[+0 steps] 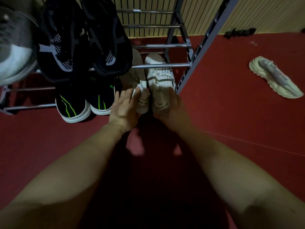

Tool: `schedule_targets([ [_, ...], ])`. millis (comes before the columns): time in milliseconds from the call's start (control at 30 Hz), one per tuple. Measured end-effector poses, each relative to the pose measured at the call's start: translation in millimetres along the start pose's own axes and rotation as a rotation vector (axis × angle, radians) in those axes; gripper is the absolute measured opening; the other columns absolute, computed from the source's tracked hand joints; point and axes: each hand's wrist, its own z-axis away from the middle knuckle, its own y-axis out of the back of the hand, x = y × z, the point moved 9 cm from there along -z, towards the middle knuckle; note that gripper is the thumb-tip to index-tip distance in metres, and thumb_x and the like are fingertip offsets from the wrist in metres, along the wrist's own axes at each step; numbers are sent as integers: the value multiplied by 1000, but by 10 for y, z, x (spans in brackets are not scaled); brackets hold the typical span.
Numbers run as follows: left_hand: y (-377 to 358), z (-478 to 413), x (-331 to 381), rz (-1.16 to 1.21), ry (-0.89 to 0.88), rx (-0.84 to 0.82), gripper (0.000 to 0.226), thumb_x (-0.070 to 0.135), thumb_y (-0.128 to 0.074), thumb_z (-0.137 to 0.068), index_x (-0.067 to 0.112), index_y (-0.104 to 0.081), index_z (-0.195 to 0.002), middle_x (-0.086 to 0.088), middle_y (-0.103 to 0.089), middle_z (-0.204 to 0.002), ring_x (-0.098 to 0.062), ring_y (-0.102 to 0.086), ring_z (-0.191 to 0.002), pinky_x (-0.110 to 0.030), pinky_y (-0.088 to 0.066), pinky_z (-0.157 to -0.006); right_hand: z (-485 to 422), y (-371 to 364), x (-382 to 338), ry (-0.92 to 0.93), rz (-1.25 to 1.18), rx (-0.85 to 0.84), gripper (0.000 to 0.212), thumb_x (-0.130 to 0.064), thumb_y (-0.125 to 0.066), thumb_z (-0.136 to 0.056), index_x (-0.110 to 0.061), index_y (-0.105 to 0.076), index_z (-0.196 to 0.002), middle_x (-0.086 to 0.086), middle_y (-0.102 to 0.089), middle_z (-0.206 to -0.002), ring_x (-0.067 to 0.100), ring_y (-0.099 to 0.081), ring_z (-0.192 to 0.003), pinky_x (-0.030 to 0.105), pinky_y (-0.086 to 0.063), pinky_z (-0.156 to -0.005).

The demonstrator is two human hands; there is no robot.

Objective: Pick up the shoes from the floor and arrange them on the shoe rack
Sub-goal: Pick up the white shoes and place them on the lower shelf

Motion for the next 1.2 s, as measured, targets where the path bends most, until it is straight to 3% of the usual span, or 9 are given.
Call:
schedule_targets([
  [133,-20,6,-20,-7,-21,-26,109,30,-83,-62,11,-22,-149,-17,-39,-138,-38,-37,-128,-51,-13,-114,183,-45,87,7,24,63,100,-31,-77,-71,-5,-21,-149,25,-29,-148,43,-32,-134,55,-33,-107],
  [267,-18,-49,-51,7,-7,32,103,31,-81,-66,13,-24,-149,-24,-46,-131,-42,-43,-123,-57,-13,-112,139,23,-3,57,74,124,91,-31,-72,-73,-5,-28,-148,26,-38,-144,45,-42,-125,51,-36,-103],
  [367,7,-138,-24,-29,-49,68,107,33,-84,-62,20,-20,-147,-24,-53,-123,-44,-51,-114,-65,-17,-106,-15,11,-52,58,121,123,90,-30,-70,-76,-9,-23,-150,22,-37,-146,42,-41,-125,48,-34,-104],
  [500,-1,-255,-28,-63,18,60,101,35,-80,-67,22,-19,-147,-22,-58,-119,-42,-56,-109,-63,-18,-107,-206,-6,9,50,154,88,89,-26,-69,-80,-12,-18,-151,19,-35,-148,39,-40,-127,44,-32,-106],
  [667,-49,-348,-100,-60,49,-3,93,37,-73,-76,12,-21,-149,-23,-50,-135,-43,-42,-128,-53,-9,-112,-232,-58,-1,9,155,94,86,-24,-65,-84,-14,-14,-152,16,-29,-152,37,-34,-131,41,-27,-107],
  [800,-45,-295,-103,-45,120,-49,98,38,-72,-76,13,-13,-151,-27,-53,-127,-42,-46,-123,-56,-8,-112,-132,-27,12,3,73,97,88,-25,-67,-81,-14,-15,-152,14,-24,-155,37,-30,-136,49,-29,-109],
  [967,-42,-145,-81,-69,144,-147,117,63,-67,-69,24,8,-151,-19,-27,-147,-41,-18,-140,-64,-3,-110,83,47,-49,-21,159,27,99,-48,-65,-78,-20,-6,-153,11,-11,-159,34,-11,-145,52,-21,-114],
  [1133,88,-17,59,-41,46,-176,118,69,-64,-67,30,11,-150,-16,-8,-156,-44,-5,-141,-65,2,-110,366,254,-99,-123,261,-94,108,-58,-66,-76,-32,7,-151,6,11,-160,32,12,-146,54,-6,-114],
  [1200,171,89,224,-36,-3,-198,116,70,-61,-69,29,12,-149,-16,8,-157,-42,2,-143,-62,5,-110,475,456,-91,-166,275,-96,110,-59,-66,-75,-35,10,-150,5,15,-160,30,16,-146,53,-1,-115],
])
